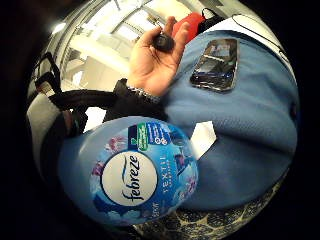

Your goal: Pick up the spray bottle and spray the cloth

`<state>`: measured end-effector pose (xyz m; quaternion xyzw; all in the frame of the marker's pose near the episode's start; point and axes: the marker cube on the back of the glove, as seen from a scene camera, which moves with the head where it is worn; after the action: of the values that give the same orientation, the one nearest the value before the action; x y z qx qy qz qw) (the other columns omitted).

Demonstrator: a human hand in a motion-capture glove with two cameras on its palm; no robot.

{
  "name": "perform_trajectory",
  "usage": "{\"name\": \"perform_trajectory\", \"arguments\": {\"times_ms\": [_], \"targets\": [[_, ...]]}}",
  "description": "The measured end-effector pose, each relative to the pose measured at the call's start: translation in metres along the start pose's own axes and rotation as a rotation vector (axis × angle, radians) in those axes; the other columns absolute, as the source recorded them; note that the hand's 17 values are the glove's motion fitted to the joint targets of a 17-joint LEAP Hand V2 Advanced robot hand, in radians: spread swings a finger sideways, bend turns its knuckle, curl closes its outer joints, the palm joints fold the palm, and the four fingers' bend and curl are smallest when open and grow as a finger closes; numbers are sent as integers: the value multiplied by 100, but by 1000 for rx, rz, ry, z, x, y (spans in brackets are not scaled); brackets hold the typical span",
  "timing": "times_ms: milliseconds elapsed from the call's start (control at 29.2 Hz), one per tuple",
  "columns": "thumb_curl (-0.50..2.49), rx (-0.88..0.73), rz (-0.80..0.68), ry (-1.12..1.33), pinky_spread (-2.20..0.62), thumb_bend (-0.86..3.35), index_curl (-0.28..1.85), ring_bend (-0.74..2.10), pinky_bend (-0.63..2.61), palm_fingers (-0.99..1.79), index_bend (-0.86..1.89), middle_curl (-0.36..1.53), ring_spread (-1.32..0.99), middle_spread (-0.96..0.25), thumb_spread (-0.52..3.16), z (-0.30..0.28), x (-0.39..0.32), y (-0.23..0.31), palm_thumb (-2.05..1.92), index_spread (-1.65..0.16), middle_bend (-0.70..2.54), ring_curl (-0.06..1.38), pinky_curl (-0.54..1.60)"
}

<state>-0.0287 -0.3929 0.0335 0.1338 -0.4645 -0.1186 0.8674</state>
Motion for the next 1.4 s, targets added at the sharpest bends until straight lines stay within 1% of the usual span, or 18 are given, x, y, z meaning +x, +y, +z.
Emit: {"name": "perform_trajectory", "arguments": {"times_ms": [480,617,754,822,891,925,994,1096,1165,1302,1405], "targets": [[66,4,-9,-6,-29,-1,52,86,62,131,15,60,-20,-18,88,2,4,1,107,-23,73,51,44],[66,19,33,-14,-28,-1,52,85,63,130,15,60,-19,-17,90,0,3,3,107,-24,72,51,45],[65,-27,122,-37,-26,-2,52,82,59,126,17,59,-17,-15,91,-2,3,12,106,-24,71,50,44],[65,-59,166,-27,-23,-3,53,78,53,119,19,59,-16,-13,88,-5,4,19,104,-24,71,49,43],[63,-88,194,10,-16,-5,54,70,41,99,21,57,-14,-12,89,-12,5,27,101,-24,68,47,40],[62,-101,204,37,-14,-4,55,68,36,96,23,57,-14,-11,90,-16,5,31,100,-23,67,47,39],[61,-125,220,93,-6,-4,56,60,28,80,24,56,-12,-9,92,-27,3,40,98,-24,65,46,39],[59,-172,244,164,3,-4,54,53,27,64,14,53,-10,-7,94,-47,-2,58,96,-24,58,44,38],[58,-196,255,203,7,-3,51,50,28,59,10,51,-8,-6,94,-61,-8,70,95,-24,54,43,37],[56,-204,244,309,14,-2,46,45,28,54,11,47,-4,-3,101,-84,-26,85,94,-25,45,39,35],[55,-166,191,402,18,-1,45,41,21,53,16,46,-2,-2,107,-101,-45,74,94,-26,45,37,33]]}}
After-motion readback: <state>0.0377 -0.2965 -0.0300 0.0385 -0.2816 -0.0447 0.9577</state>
